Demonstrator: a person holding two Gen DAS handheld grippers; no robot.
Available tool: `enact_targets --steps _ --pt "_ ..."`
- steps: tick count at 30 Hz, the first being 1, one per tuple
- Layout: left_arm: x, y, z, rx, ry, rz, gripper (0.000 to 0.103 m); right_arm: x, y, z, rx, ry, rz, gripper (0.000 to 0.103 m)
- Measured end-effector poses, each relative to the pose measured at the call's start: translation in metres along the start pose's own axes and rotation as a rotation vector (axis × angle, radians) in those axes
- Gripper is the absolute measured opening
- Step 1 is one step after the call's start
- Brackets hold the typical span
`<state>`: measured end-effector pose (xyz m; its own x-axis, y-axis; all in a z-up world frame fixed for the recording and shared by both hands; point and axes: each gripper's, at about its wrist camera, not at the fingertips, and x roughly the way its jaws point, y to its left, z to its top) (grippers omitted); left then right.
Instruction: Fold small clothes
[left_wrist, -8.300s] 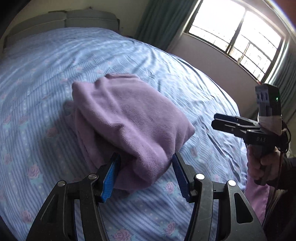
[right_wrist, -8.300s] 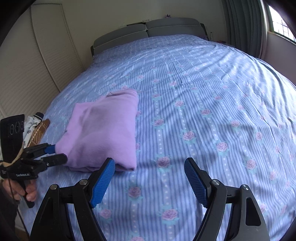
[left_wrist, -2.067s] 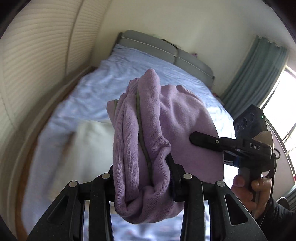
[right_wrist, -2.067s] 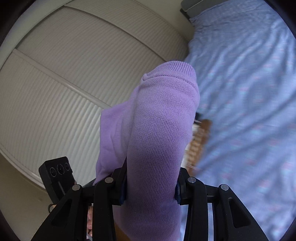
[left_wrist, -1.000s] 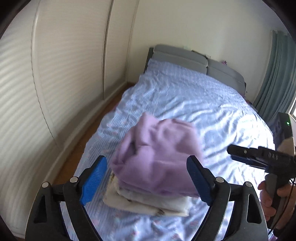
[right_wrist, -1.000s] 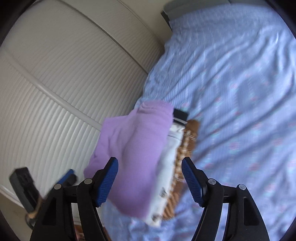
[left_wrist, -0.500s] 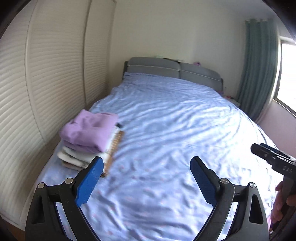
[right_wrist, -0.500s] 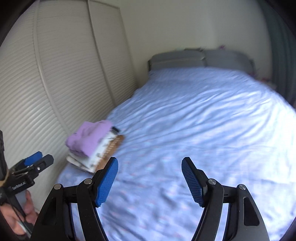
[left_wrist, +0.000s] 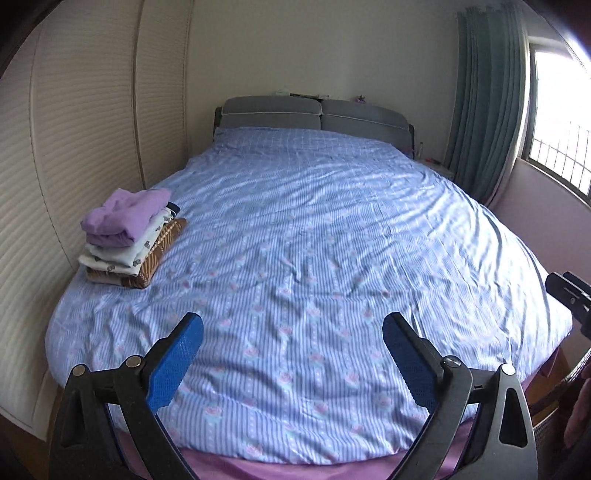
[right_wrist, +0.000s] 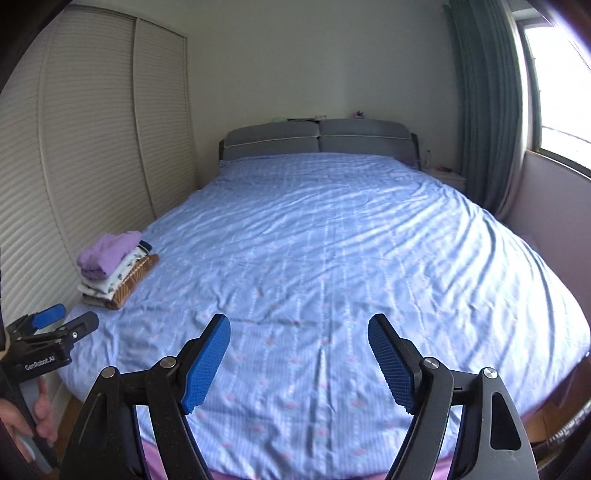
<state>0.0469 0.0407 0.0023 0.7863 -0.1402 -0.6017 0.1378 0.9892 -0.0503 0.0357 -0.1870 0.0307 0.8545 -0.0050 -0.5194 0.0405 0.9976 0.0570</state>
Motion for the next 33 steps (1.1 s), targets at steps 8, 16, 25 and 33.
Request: enact_targets --steps 8,16,25,33 --pt "-0.033 -0.016 -0.023 0.052 -0.042 0.045 0.103 -0.034 -0.014 -0.027 -0.040 -0.031 -0.064 0.084" --pt "-0.052 -0.017 -0.041 0.050 -0.060 0.078 0.103 -0.050 -0.013 -0.039 -0.041 -0.028 -0.097 0.091" --pt "-0.047 -0.009 -0.042 0.027 -0.044 0.081 0.103 -0.050 -0.013 -0.041 -0.021 -0.017 -0.101 0.091" --pt "-0.046 -0.009 -0.044 0.030 -0.039 0.082 0.103 -0.047 -0.014 -0.042 -0.006 -0.006 -0.097 0.091"
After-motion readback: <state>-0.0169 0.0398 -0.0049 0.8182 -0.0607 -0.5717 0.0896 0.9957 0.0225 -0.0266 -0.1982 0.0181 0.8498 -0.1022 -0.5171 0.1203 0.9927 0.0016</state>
